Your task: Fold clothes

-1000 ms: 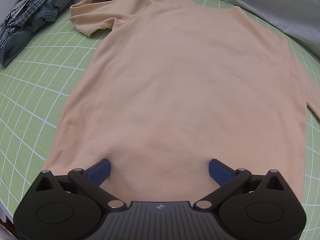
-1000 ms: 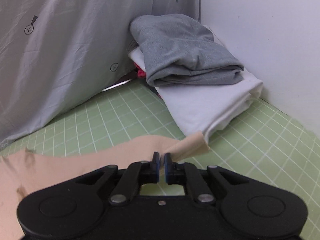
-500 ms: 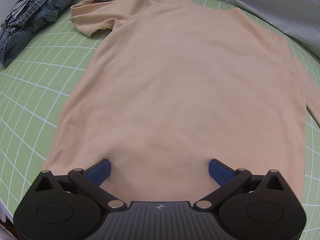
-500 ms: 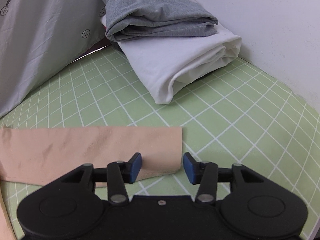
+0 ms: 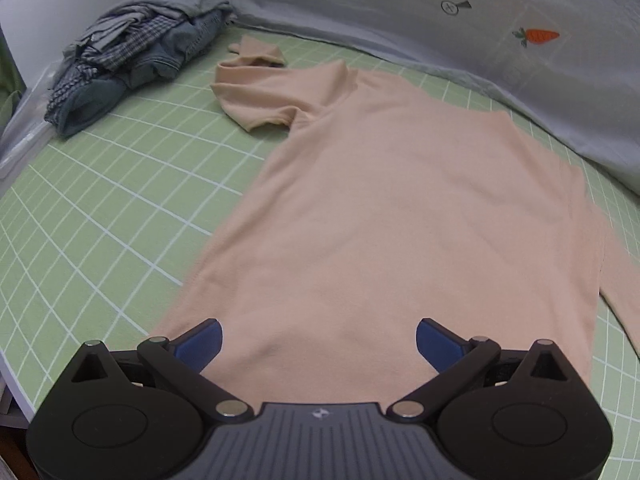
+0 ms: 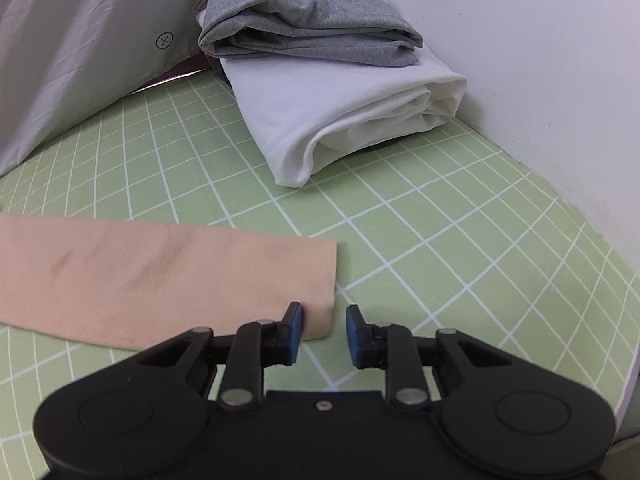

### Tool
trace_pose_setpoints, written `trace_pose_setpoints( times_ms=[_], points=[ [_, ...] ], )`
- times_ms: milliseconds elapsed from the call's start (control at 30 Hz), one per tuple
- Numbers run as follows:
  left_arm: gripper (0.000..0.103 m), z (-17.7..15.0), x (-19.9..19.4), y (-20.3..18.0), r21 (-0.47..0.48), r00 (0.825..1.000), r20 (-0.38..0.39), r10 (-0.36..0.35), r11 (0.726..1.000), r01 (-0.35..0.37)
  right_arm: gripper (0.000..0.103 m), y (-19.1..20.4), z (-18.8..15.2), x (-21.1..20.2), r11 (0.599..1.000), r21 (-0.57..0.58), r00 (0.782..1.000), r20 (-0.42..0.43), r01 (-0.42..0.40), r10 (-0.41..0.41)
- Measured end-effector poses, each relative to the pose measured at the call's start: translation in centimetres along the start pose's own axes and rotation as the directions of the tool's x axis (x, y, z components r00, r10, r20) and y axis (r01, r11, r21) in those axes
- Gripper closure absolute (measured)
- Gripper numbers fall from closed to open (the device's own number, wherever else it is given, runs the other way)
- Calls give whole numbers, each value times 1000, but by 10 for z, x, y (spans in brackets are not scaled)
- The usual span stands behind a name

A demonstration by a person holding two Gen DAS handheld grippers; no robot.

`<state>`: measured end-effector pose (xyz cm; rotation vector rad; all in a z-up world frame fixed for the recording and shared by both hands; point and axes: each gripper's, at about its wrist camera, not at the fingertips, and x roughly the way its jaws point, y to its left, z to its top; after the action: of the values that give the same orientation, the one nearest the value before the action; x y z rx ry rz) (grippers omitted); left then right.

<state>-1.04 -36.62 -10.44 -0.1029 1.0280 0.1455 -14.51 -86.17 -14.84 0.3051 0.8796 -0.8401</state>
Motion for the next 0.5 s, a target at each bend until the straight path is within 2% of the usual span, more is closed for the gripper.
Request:
trace_pose_setpoints(
  times_ms=[133,267,467,500],
  points=[
    [2,-15,-23,15,16,999,34,36,999,-36,79,-6,-8,-4,999,-36,1000,-13,13,-13],
    [2,-34,-38,34,7,998,24,51,999,-51,80,-11,-13,-8,997,-67,998,-30,46,-48],
    [2,-44,-44,65,22,998,1,60,998,-60,53,-7,-35,-31,1000,16,997,-68,-27,28],
    [1,-43,-44,71,30,998,1,60,998,-60,45,0,-39,-36,999,19,997,-66,-37,38]
  ],
)
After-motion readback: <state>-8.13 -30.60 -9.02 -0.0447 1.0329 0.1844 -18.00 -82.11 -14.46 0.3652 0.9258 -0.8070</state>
